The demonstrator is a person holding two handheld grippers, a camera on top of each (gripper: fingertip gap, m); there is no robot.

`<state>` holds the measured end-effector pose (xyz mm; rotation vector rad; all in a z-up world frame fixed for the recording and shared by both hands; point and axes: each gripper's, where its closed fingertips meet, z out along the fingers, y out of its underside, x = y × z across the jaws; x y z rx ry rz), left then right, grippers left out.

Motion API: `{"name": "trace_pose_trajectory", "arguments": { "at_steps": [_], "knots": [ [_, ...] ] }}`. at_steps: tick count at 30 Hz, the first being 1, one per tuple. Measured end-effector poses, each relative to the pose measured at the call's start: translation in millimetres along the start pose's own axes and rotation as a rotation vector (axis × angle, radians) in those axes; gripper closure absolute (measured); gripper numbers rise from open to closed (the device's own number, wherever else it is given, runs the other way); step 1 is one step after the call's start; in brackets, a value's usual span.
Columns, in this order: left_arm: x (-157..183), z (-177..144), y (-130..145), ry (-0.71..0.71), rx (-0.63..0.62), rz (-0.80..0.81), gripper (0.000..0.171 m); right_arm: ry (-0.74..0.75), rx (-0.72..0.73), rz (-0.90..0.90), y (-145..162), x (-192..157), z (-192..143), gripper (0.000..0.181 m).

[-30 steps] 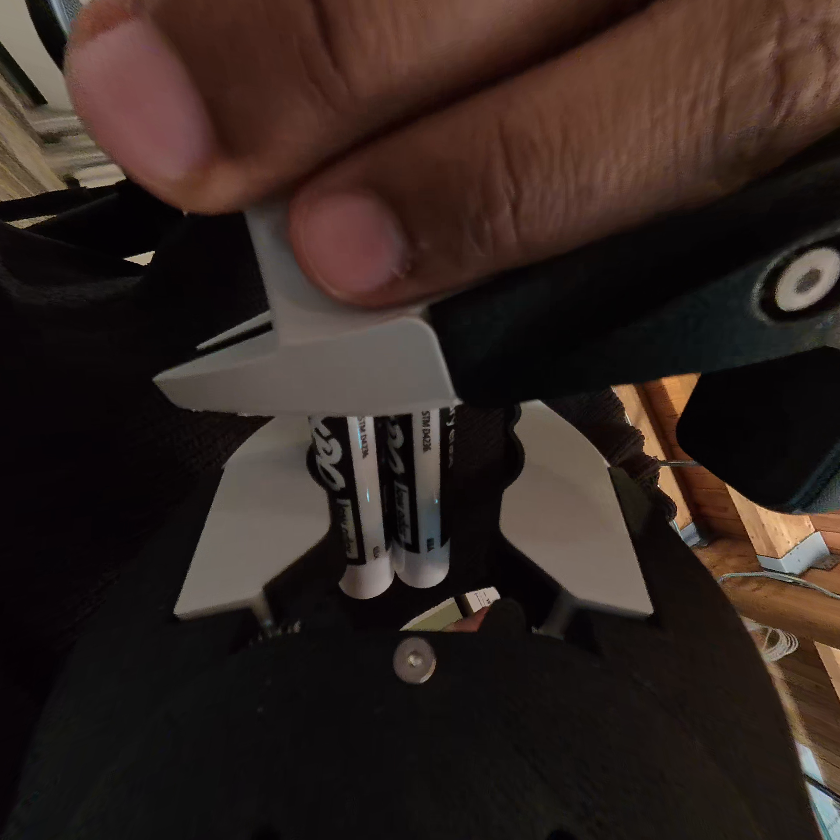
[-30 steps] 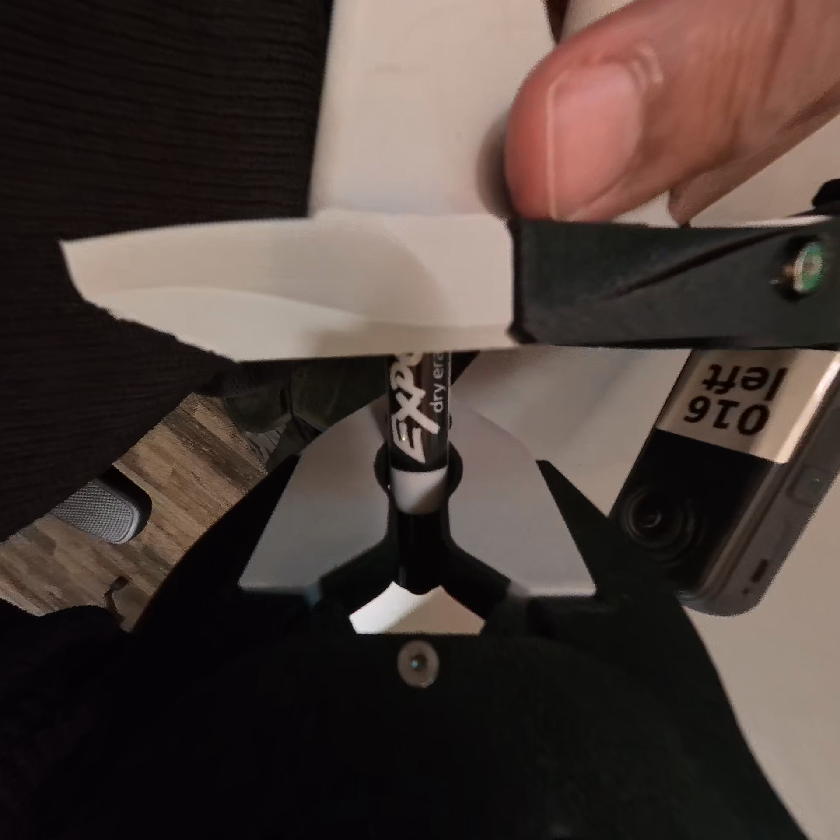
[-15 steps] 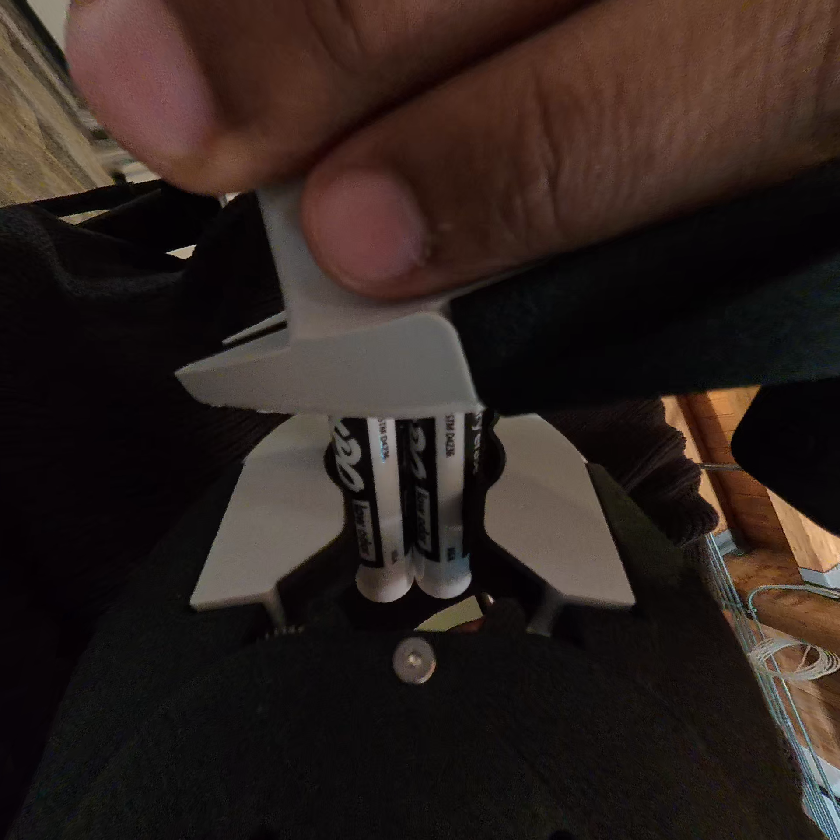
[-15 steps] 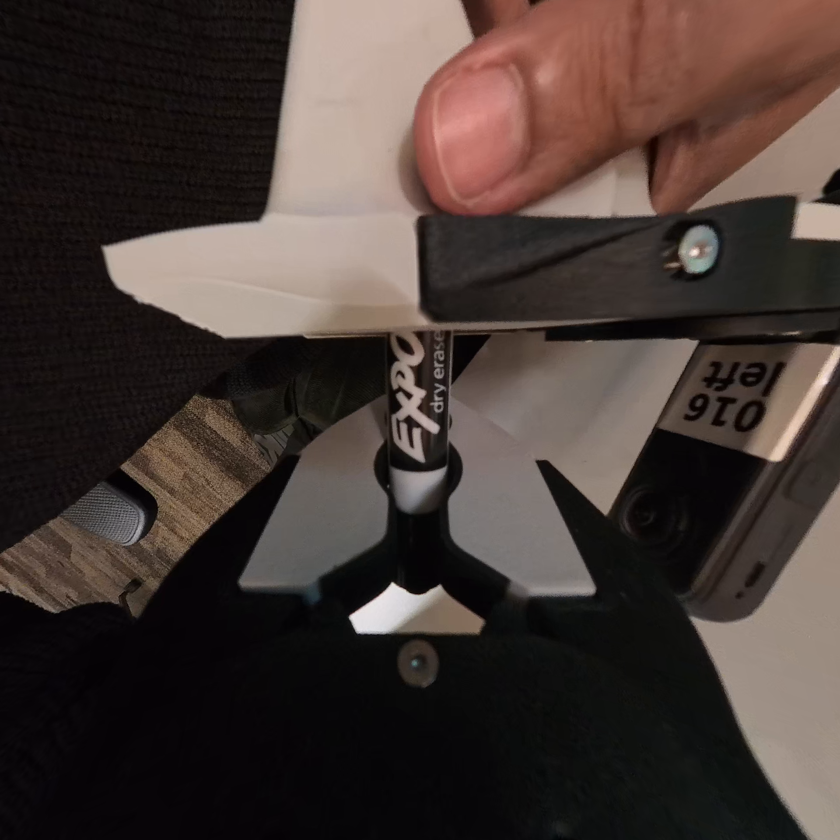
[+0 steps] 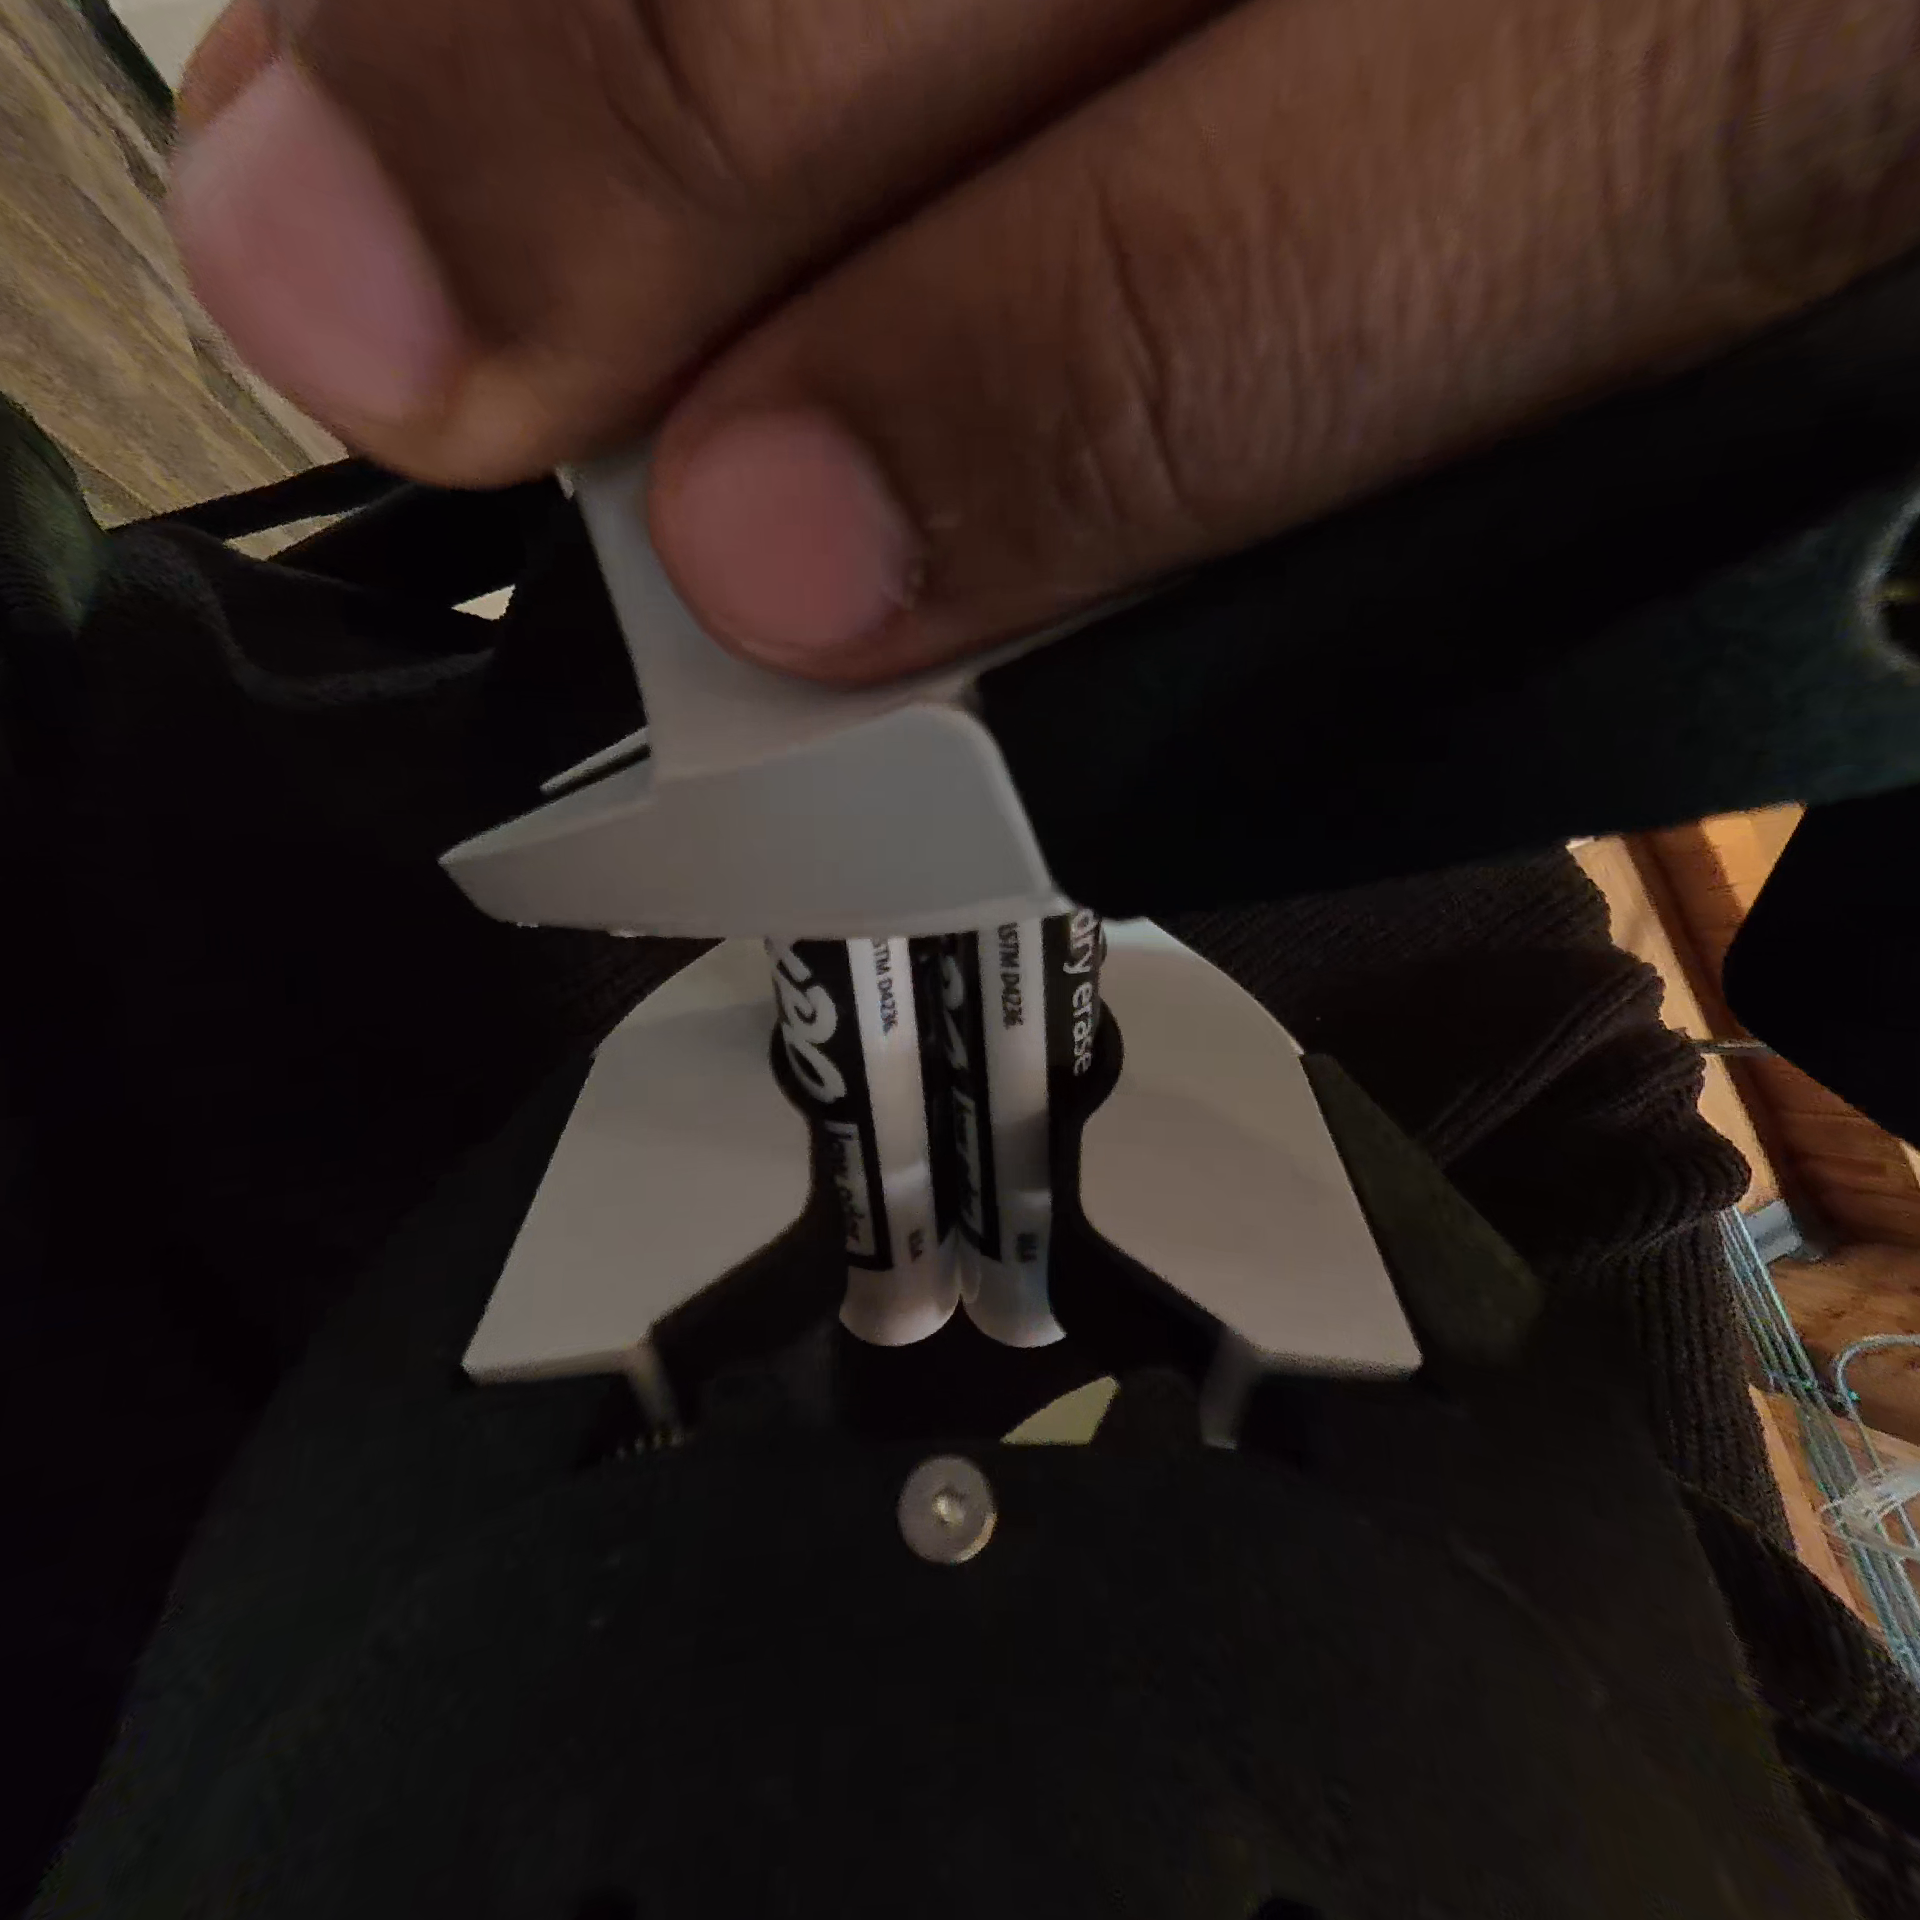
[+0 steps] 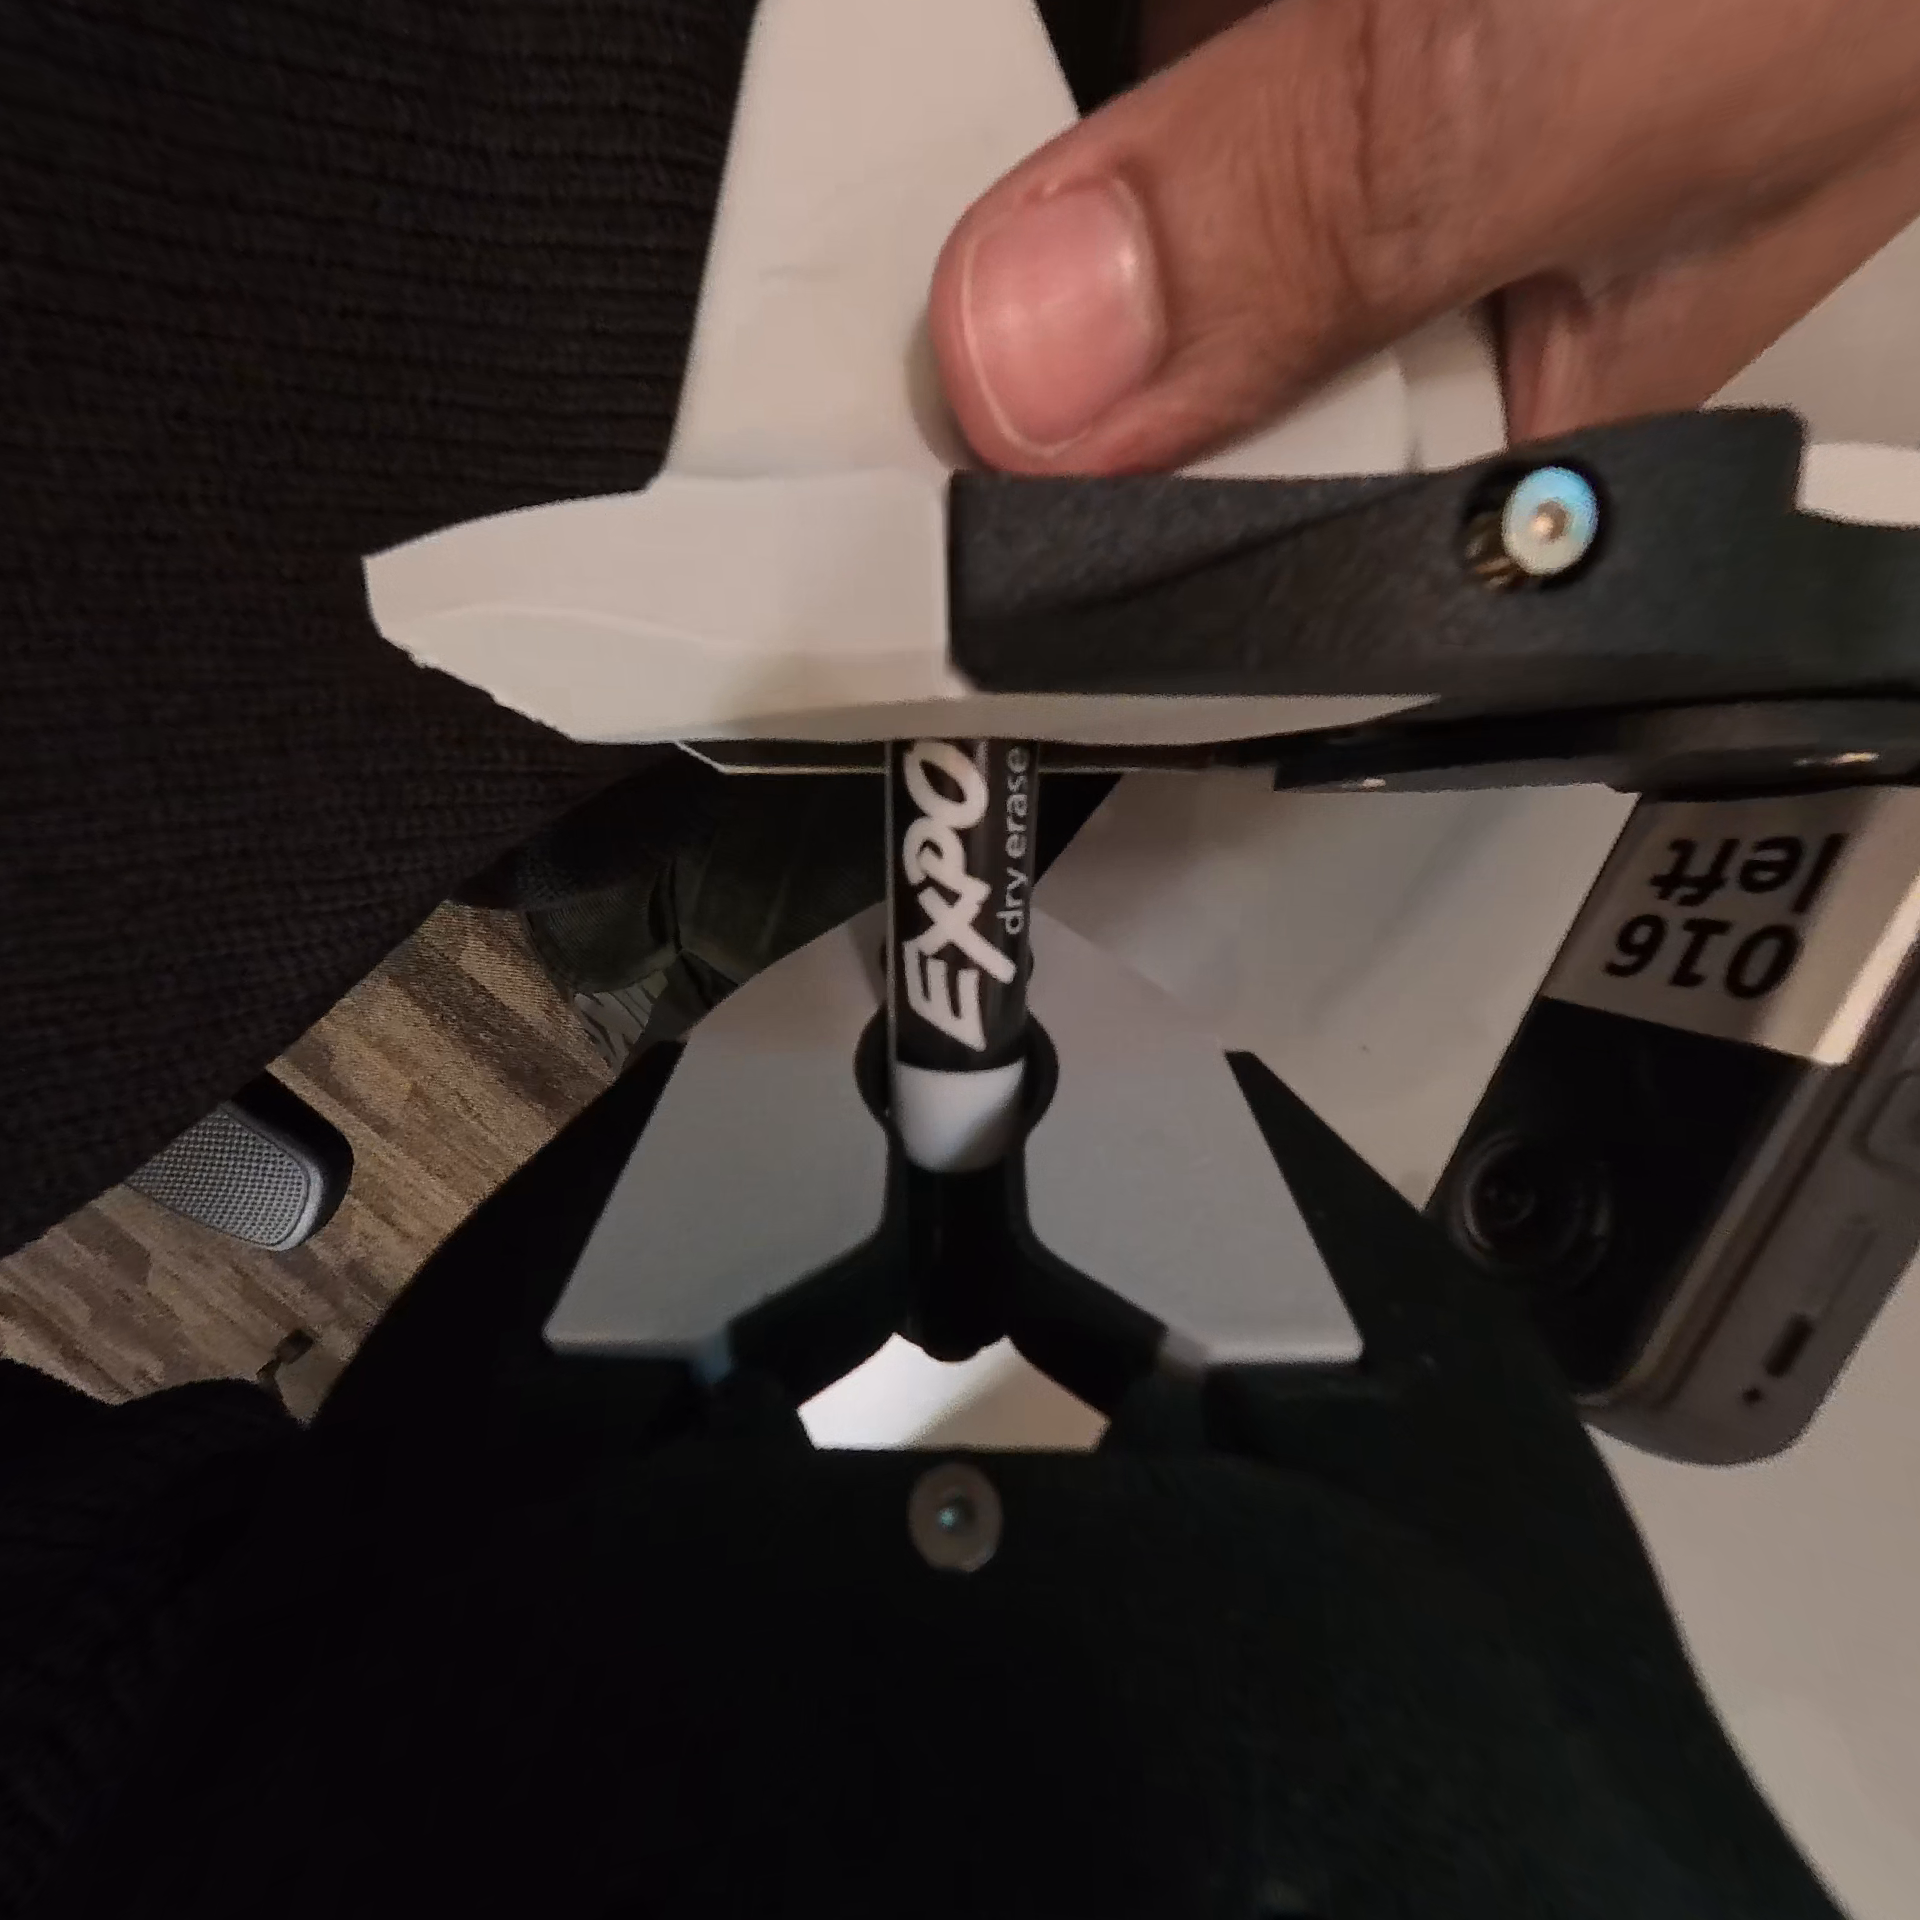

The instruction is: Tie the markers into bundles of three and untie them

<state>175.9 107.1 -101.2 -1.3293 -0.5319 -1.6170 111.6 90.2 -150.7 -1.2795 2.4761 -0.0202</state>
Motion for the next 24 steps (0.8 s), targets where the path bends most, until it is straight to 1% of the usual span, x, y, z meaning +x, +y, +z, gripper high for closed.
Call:
{"name": "trace_pose_trajectory", "arguments": {
  "at_steps": [5,15,17,19,24],
  "knots": [
    [-1.1,1.8,-0.3,-0.004,0.006,0.046,0.127,0.014,0.004,-0.009,-0.4,-1.3,-2.2,0.166],
    [-5.3,3.6,0.3,0.002,0.03,0.074,0.128,0.045,-0.011,-0.044,-0.8,-0.5,-1.0,0.166],
    [-4.7,3.3,-0.1,0.014,0.043,0.075,0.128,0.054,-0.003,-0.043,-2.0,0.1,-1.5,0.165],
    [-4.7,3.4,-0.7,0.018,0.052,0.081,0.129,0.05,0.005,-0.036,-2.9,-0.8,-1.9,0.157],
    [-3.3,3.4,-2.6,0.017,0.081,0.11,0.129,0.1,0.04,-0.063,-6.7,2.2,-5.9,0.157]
  ]
}}
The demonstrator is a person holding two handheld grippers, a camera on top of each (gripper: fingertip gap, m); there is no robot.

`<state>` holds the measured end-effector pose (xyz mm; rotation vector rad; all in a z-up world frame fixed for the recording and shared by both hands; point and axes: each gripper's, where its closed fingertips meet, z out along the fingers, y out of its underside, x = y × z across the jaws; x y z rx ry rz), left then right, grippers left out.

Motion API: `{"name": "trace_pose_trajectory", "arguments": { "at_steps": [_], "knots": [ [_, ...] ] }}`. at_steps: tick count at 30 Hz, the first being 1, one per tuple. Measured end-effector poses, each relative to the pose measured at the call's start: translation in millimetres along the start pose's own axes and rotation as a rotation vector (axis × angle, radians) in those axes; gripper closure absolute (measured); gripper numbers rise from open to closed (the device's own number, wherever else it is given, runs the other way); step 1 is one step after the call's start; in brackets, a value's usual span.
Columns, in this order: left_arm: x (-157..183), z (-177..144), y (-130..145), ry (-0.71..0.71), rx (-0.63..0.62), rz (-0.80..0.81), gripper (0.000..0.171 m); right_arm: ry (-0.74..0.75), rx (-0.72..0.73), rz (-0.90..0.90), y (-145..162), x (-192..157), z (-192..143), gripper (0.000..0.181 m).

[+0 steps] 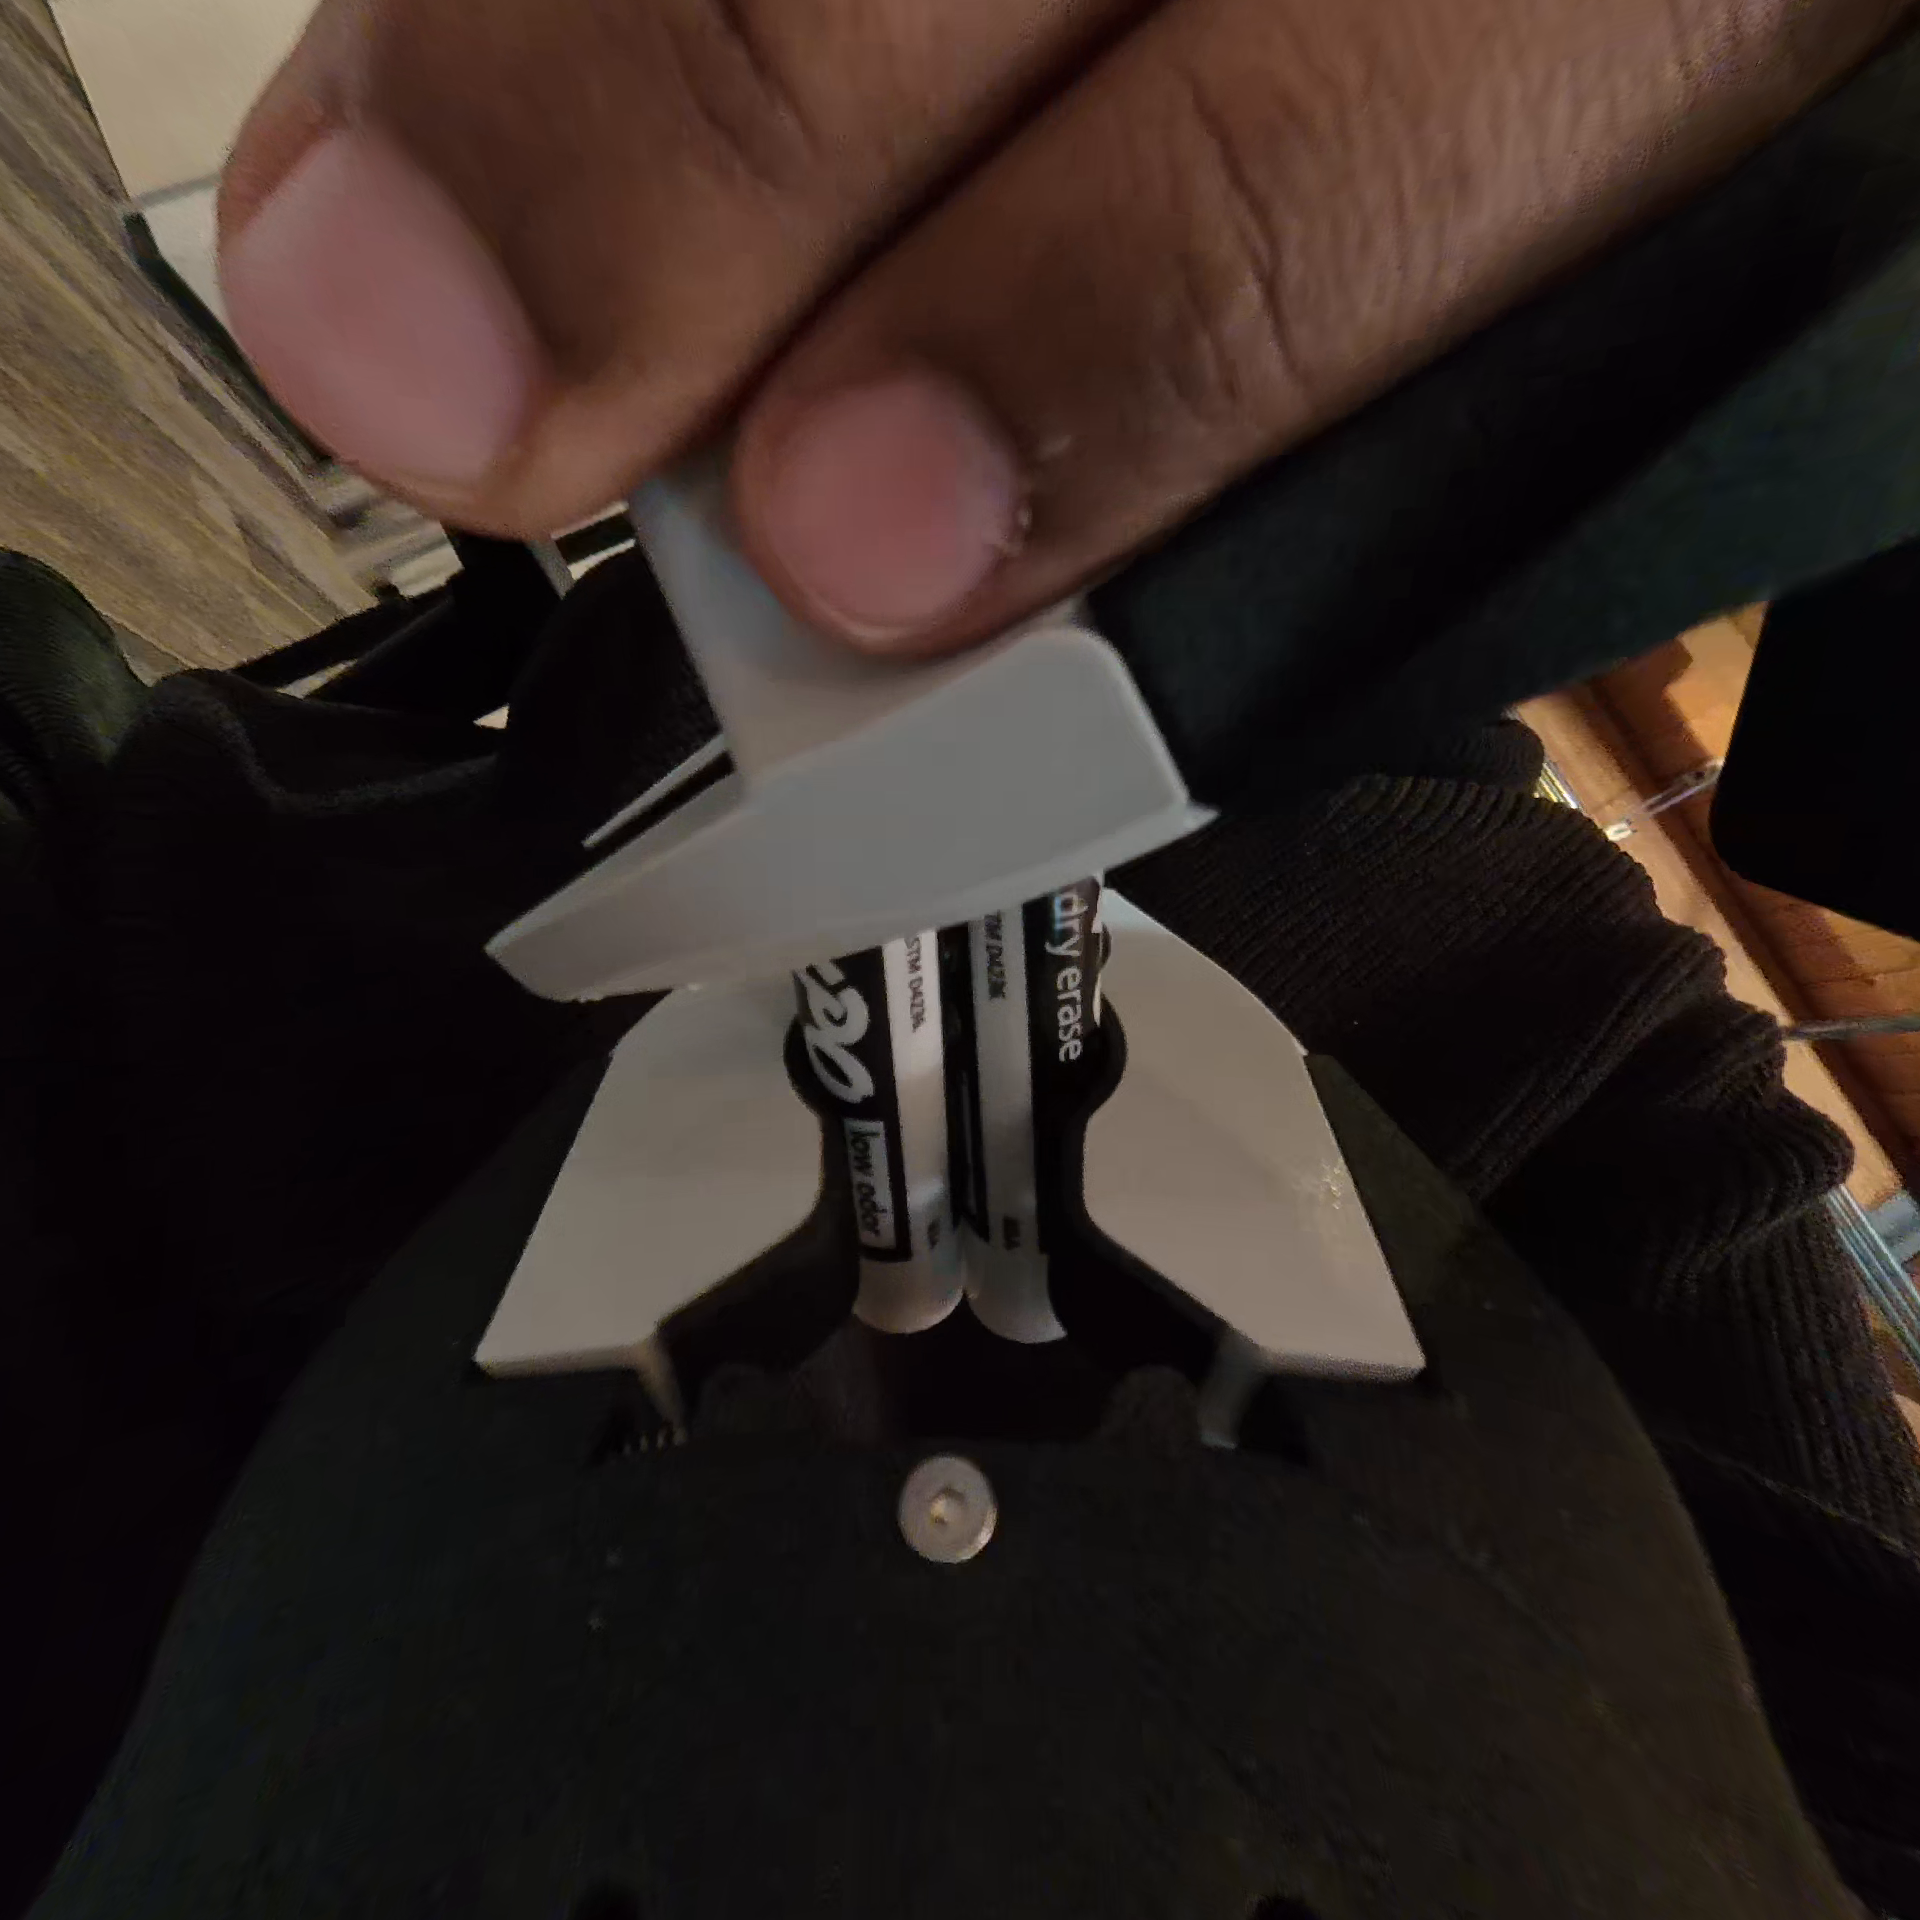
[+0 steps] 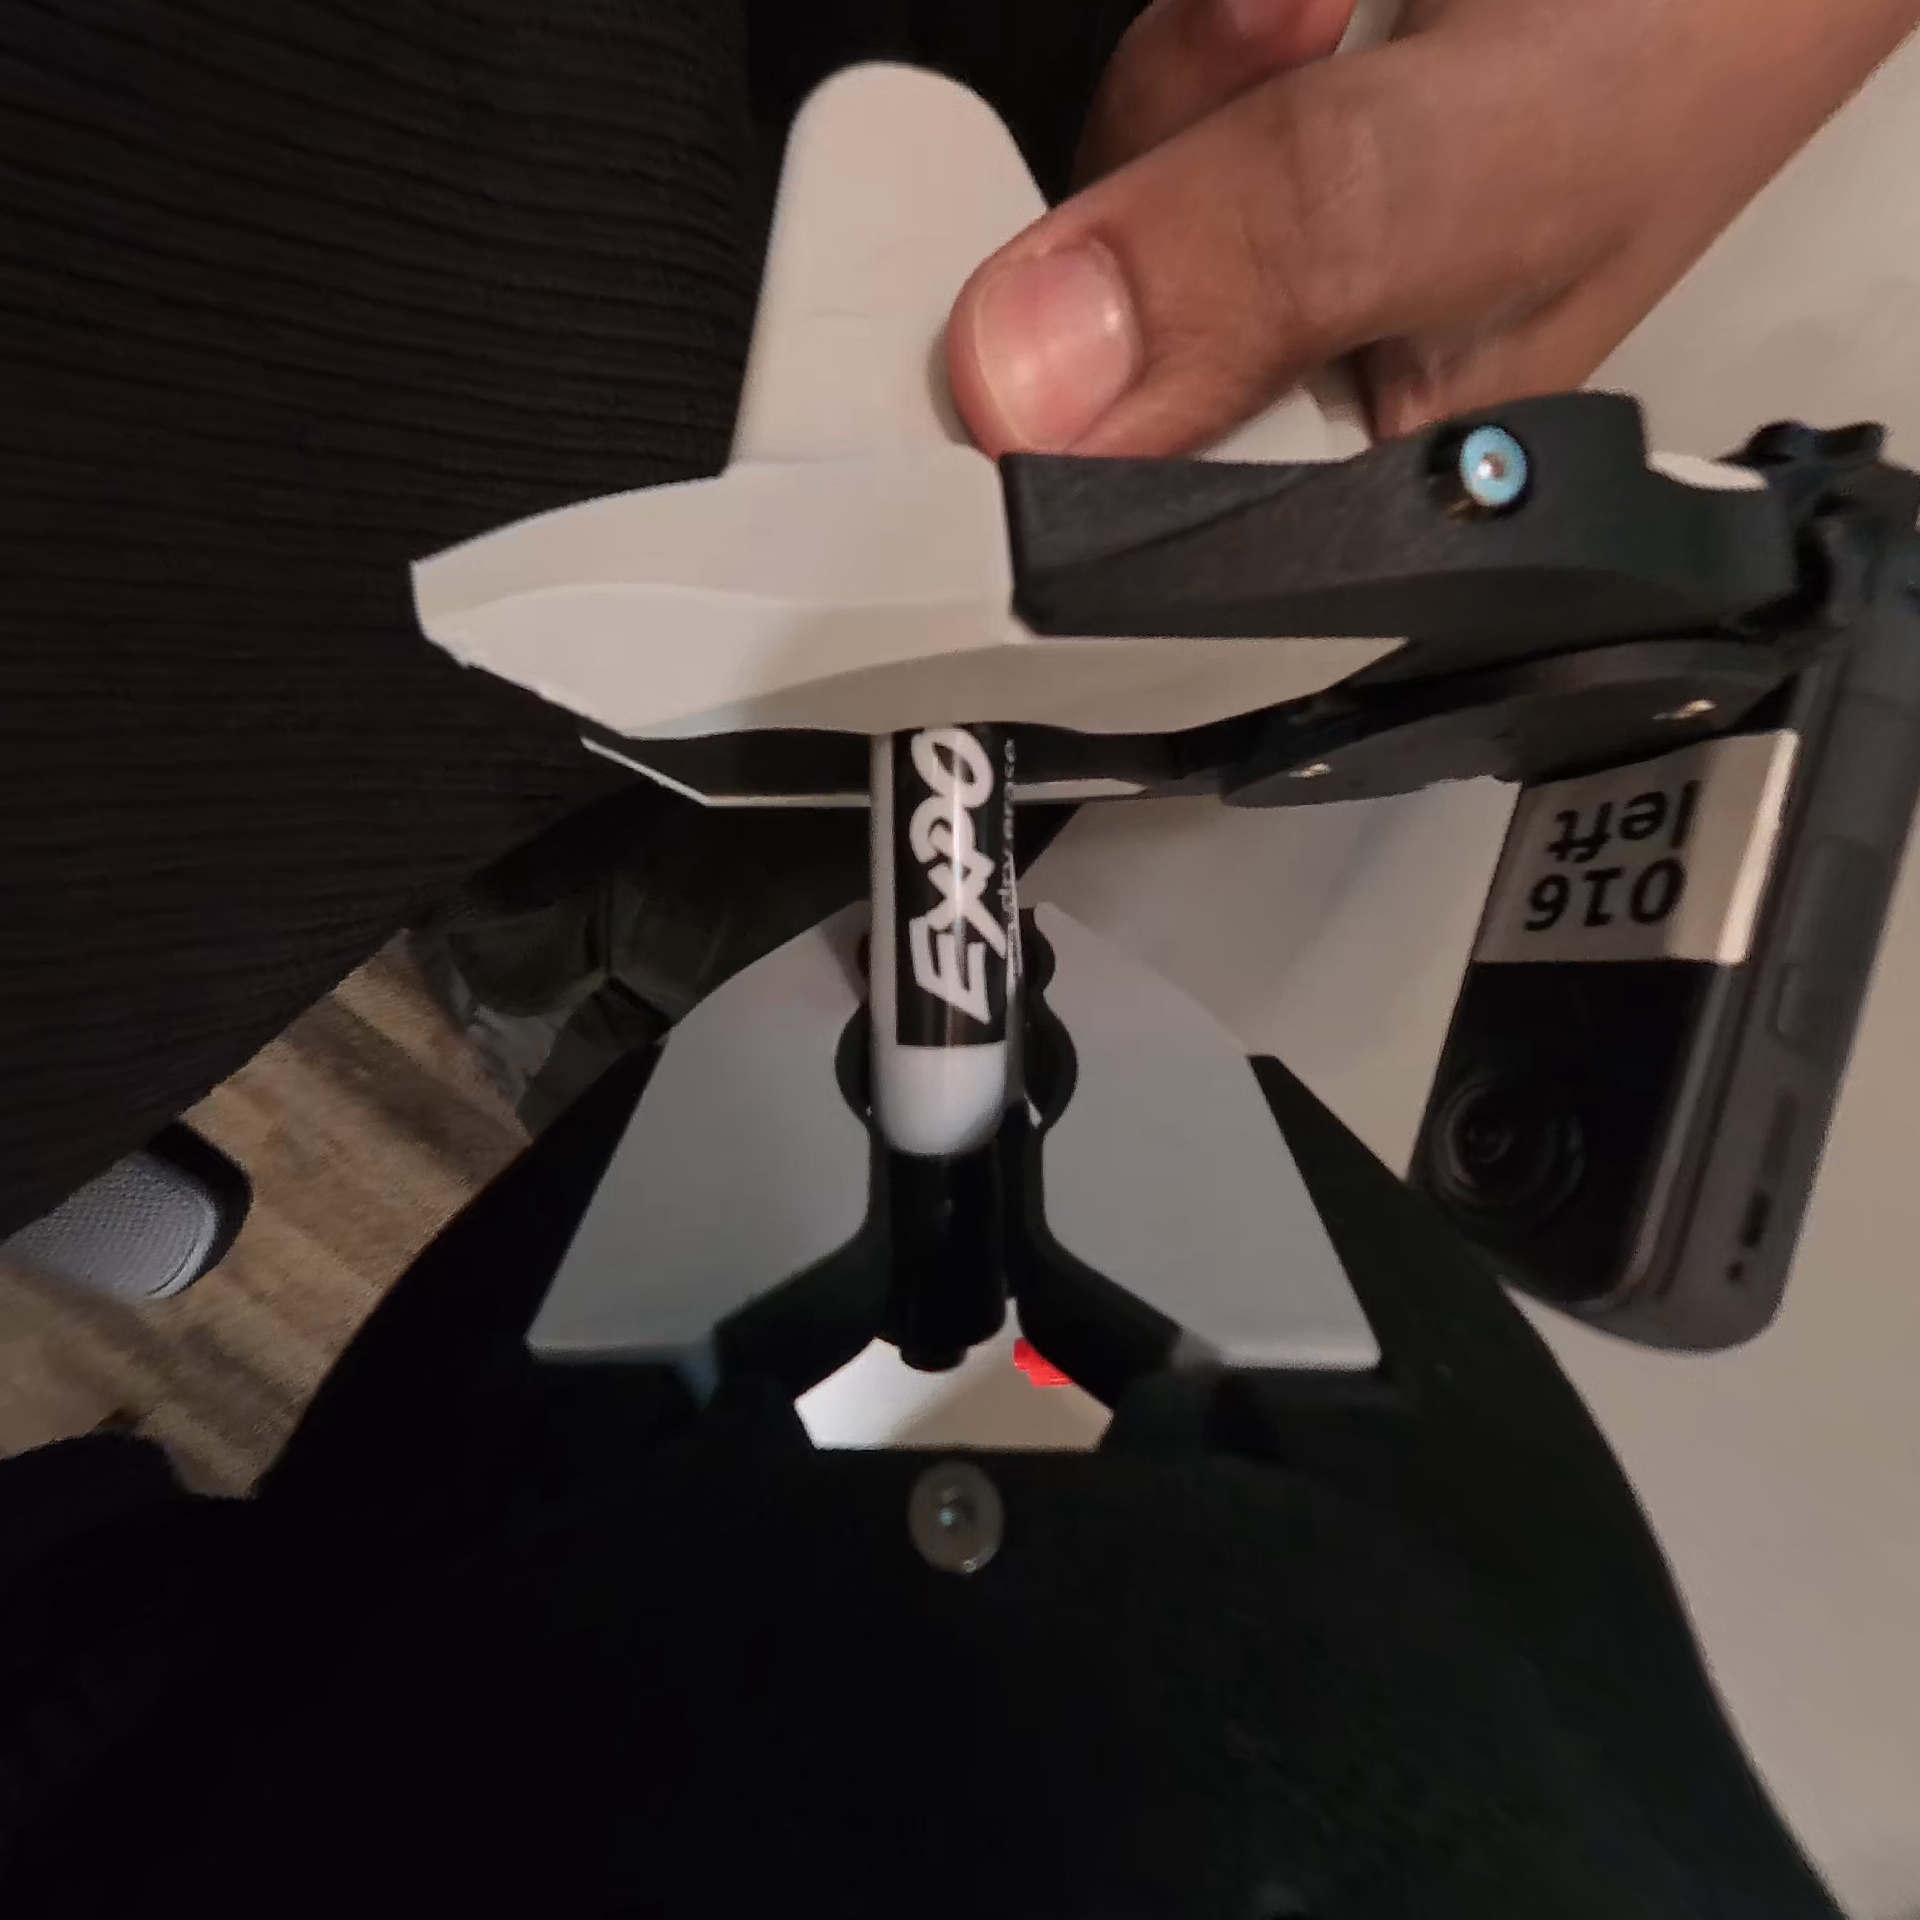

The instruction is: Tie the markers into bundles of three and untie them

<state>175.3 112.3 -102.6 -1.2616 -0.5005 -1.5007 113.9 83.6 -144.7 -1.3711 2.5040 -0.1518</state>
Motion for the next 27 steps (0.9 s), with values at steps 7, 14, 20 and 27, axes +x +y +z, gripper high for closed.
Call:
{"name": "trace_pose_trajectory", "arguments": {
  "at_steps": [7,14,20,27],
  "knots": [
    [-13.5,-2.3,-5.0,-0.132,0.01,0.009,0.129,0.002,-0.023,0.007,7.4,1.4,3.8,0.163],
    [-28.1,3.7,7.8,-0.321,-0.121,0.003,0.127,-0.038,-0.064,0.005,11.0,-4.3,14.5,0.165],
    [-21.9,6.1,4.3,-0.361,-0.094,0.013,0.112,-0.027,-0.073,0.03,15.9,-1.8,15.8,0.165],
    [-29.0,-1.7,-1.6,-0.455,-0.038,0.032,0.129,0.003,-0.093,0.043,20.1,2.6,16.8,0.165]
  ]
}}
